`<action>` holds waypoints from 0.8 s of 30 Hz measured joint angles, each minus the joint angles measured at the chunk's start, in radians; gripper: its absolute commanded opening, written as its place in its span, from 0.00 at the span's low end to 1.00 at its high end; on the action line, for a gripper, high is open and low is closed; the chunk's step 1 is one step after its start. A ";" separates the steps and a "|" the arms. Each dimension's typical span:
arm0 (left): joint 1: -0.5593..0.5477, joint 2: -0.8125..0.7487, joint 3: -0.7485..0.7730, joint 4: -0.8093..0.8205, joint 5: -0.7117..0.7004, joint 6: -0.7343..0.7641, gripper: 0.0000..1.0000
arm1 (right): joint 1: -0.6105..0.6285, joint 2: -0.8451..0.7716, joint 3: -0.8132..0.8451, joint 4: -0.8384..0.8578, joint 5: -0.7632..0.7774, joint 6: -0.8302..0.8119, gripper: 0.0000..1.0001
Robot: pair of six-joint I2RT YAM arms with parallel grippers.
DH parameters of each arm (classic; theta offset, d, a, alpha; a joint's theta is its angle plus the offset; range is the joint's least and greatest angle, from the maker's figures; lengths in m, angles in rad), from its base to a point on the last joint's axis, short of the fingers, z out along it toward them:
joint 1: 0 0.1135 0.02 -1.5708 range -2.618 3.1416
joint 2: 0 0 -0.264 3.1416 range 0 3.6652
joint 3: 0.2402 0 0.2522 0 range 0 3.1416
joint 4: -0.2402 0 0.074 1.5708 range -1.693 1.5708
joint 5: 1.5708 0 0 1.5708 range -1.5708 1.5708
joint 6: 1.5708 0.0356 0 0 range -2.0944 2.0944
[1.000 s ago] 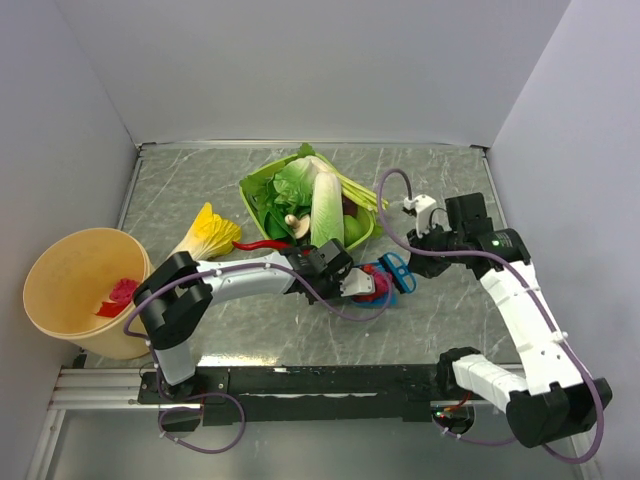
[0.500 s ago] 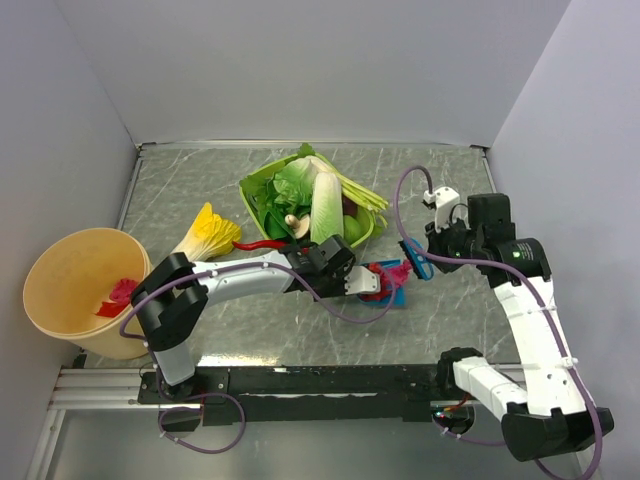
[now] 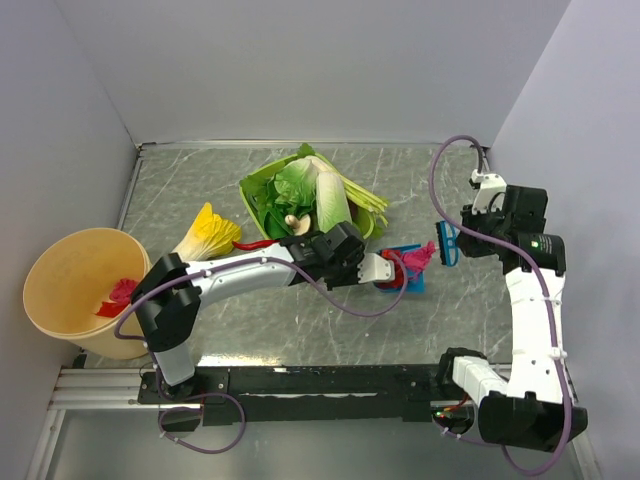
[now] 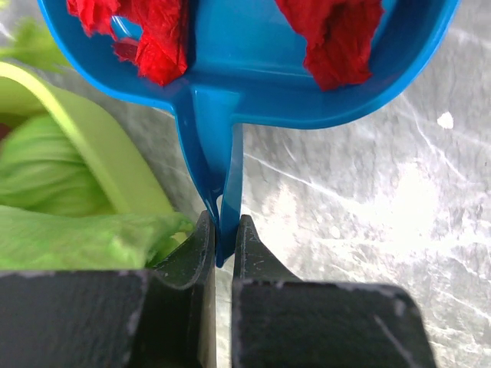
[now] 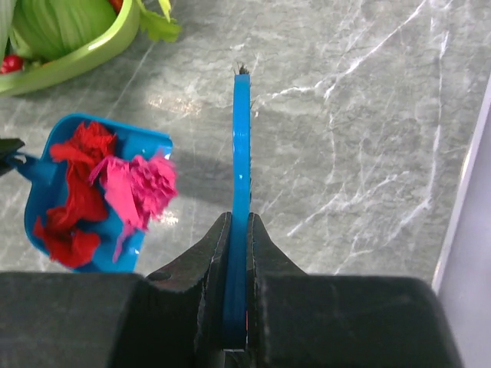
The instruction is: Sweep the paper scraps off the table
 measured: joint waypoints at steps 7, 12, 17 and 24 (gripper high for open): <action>0.000 -0.014 0.122 -0.066 -0.027 0.005 0.01 | -0.034 0.053 -0.045 0.045 -0.002 0.088 0.00; 0.020 -0.088 0.151 -0.122 -0.052 0.015 0.01 | -0.064 0.095 -0.050 0.069 -0.002 0.135 0.00; 0.087 -0.179 0.166 -0.212 -0.059 0.010 0.01 | -0.083 0.161 -0.042 0.093 -0.019 0.175 0.00; 0.278 -0.352 0.165 -0.313 -0.104 -0.019 0.01 | -0.085 0.247 -0.023 0.110 -0.044 0.203 0.00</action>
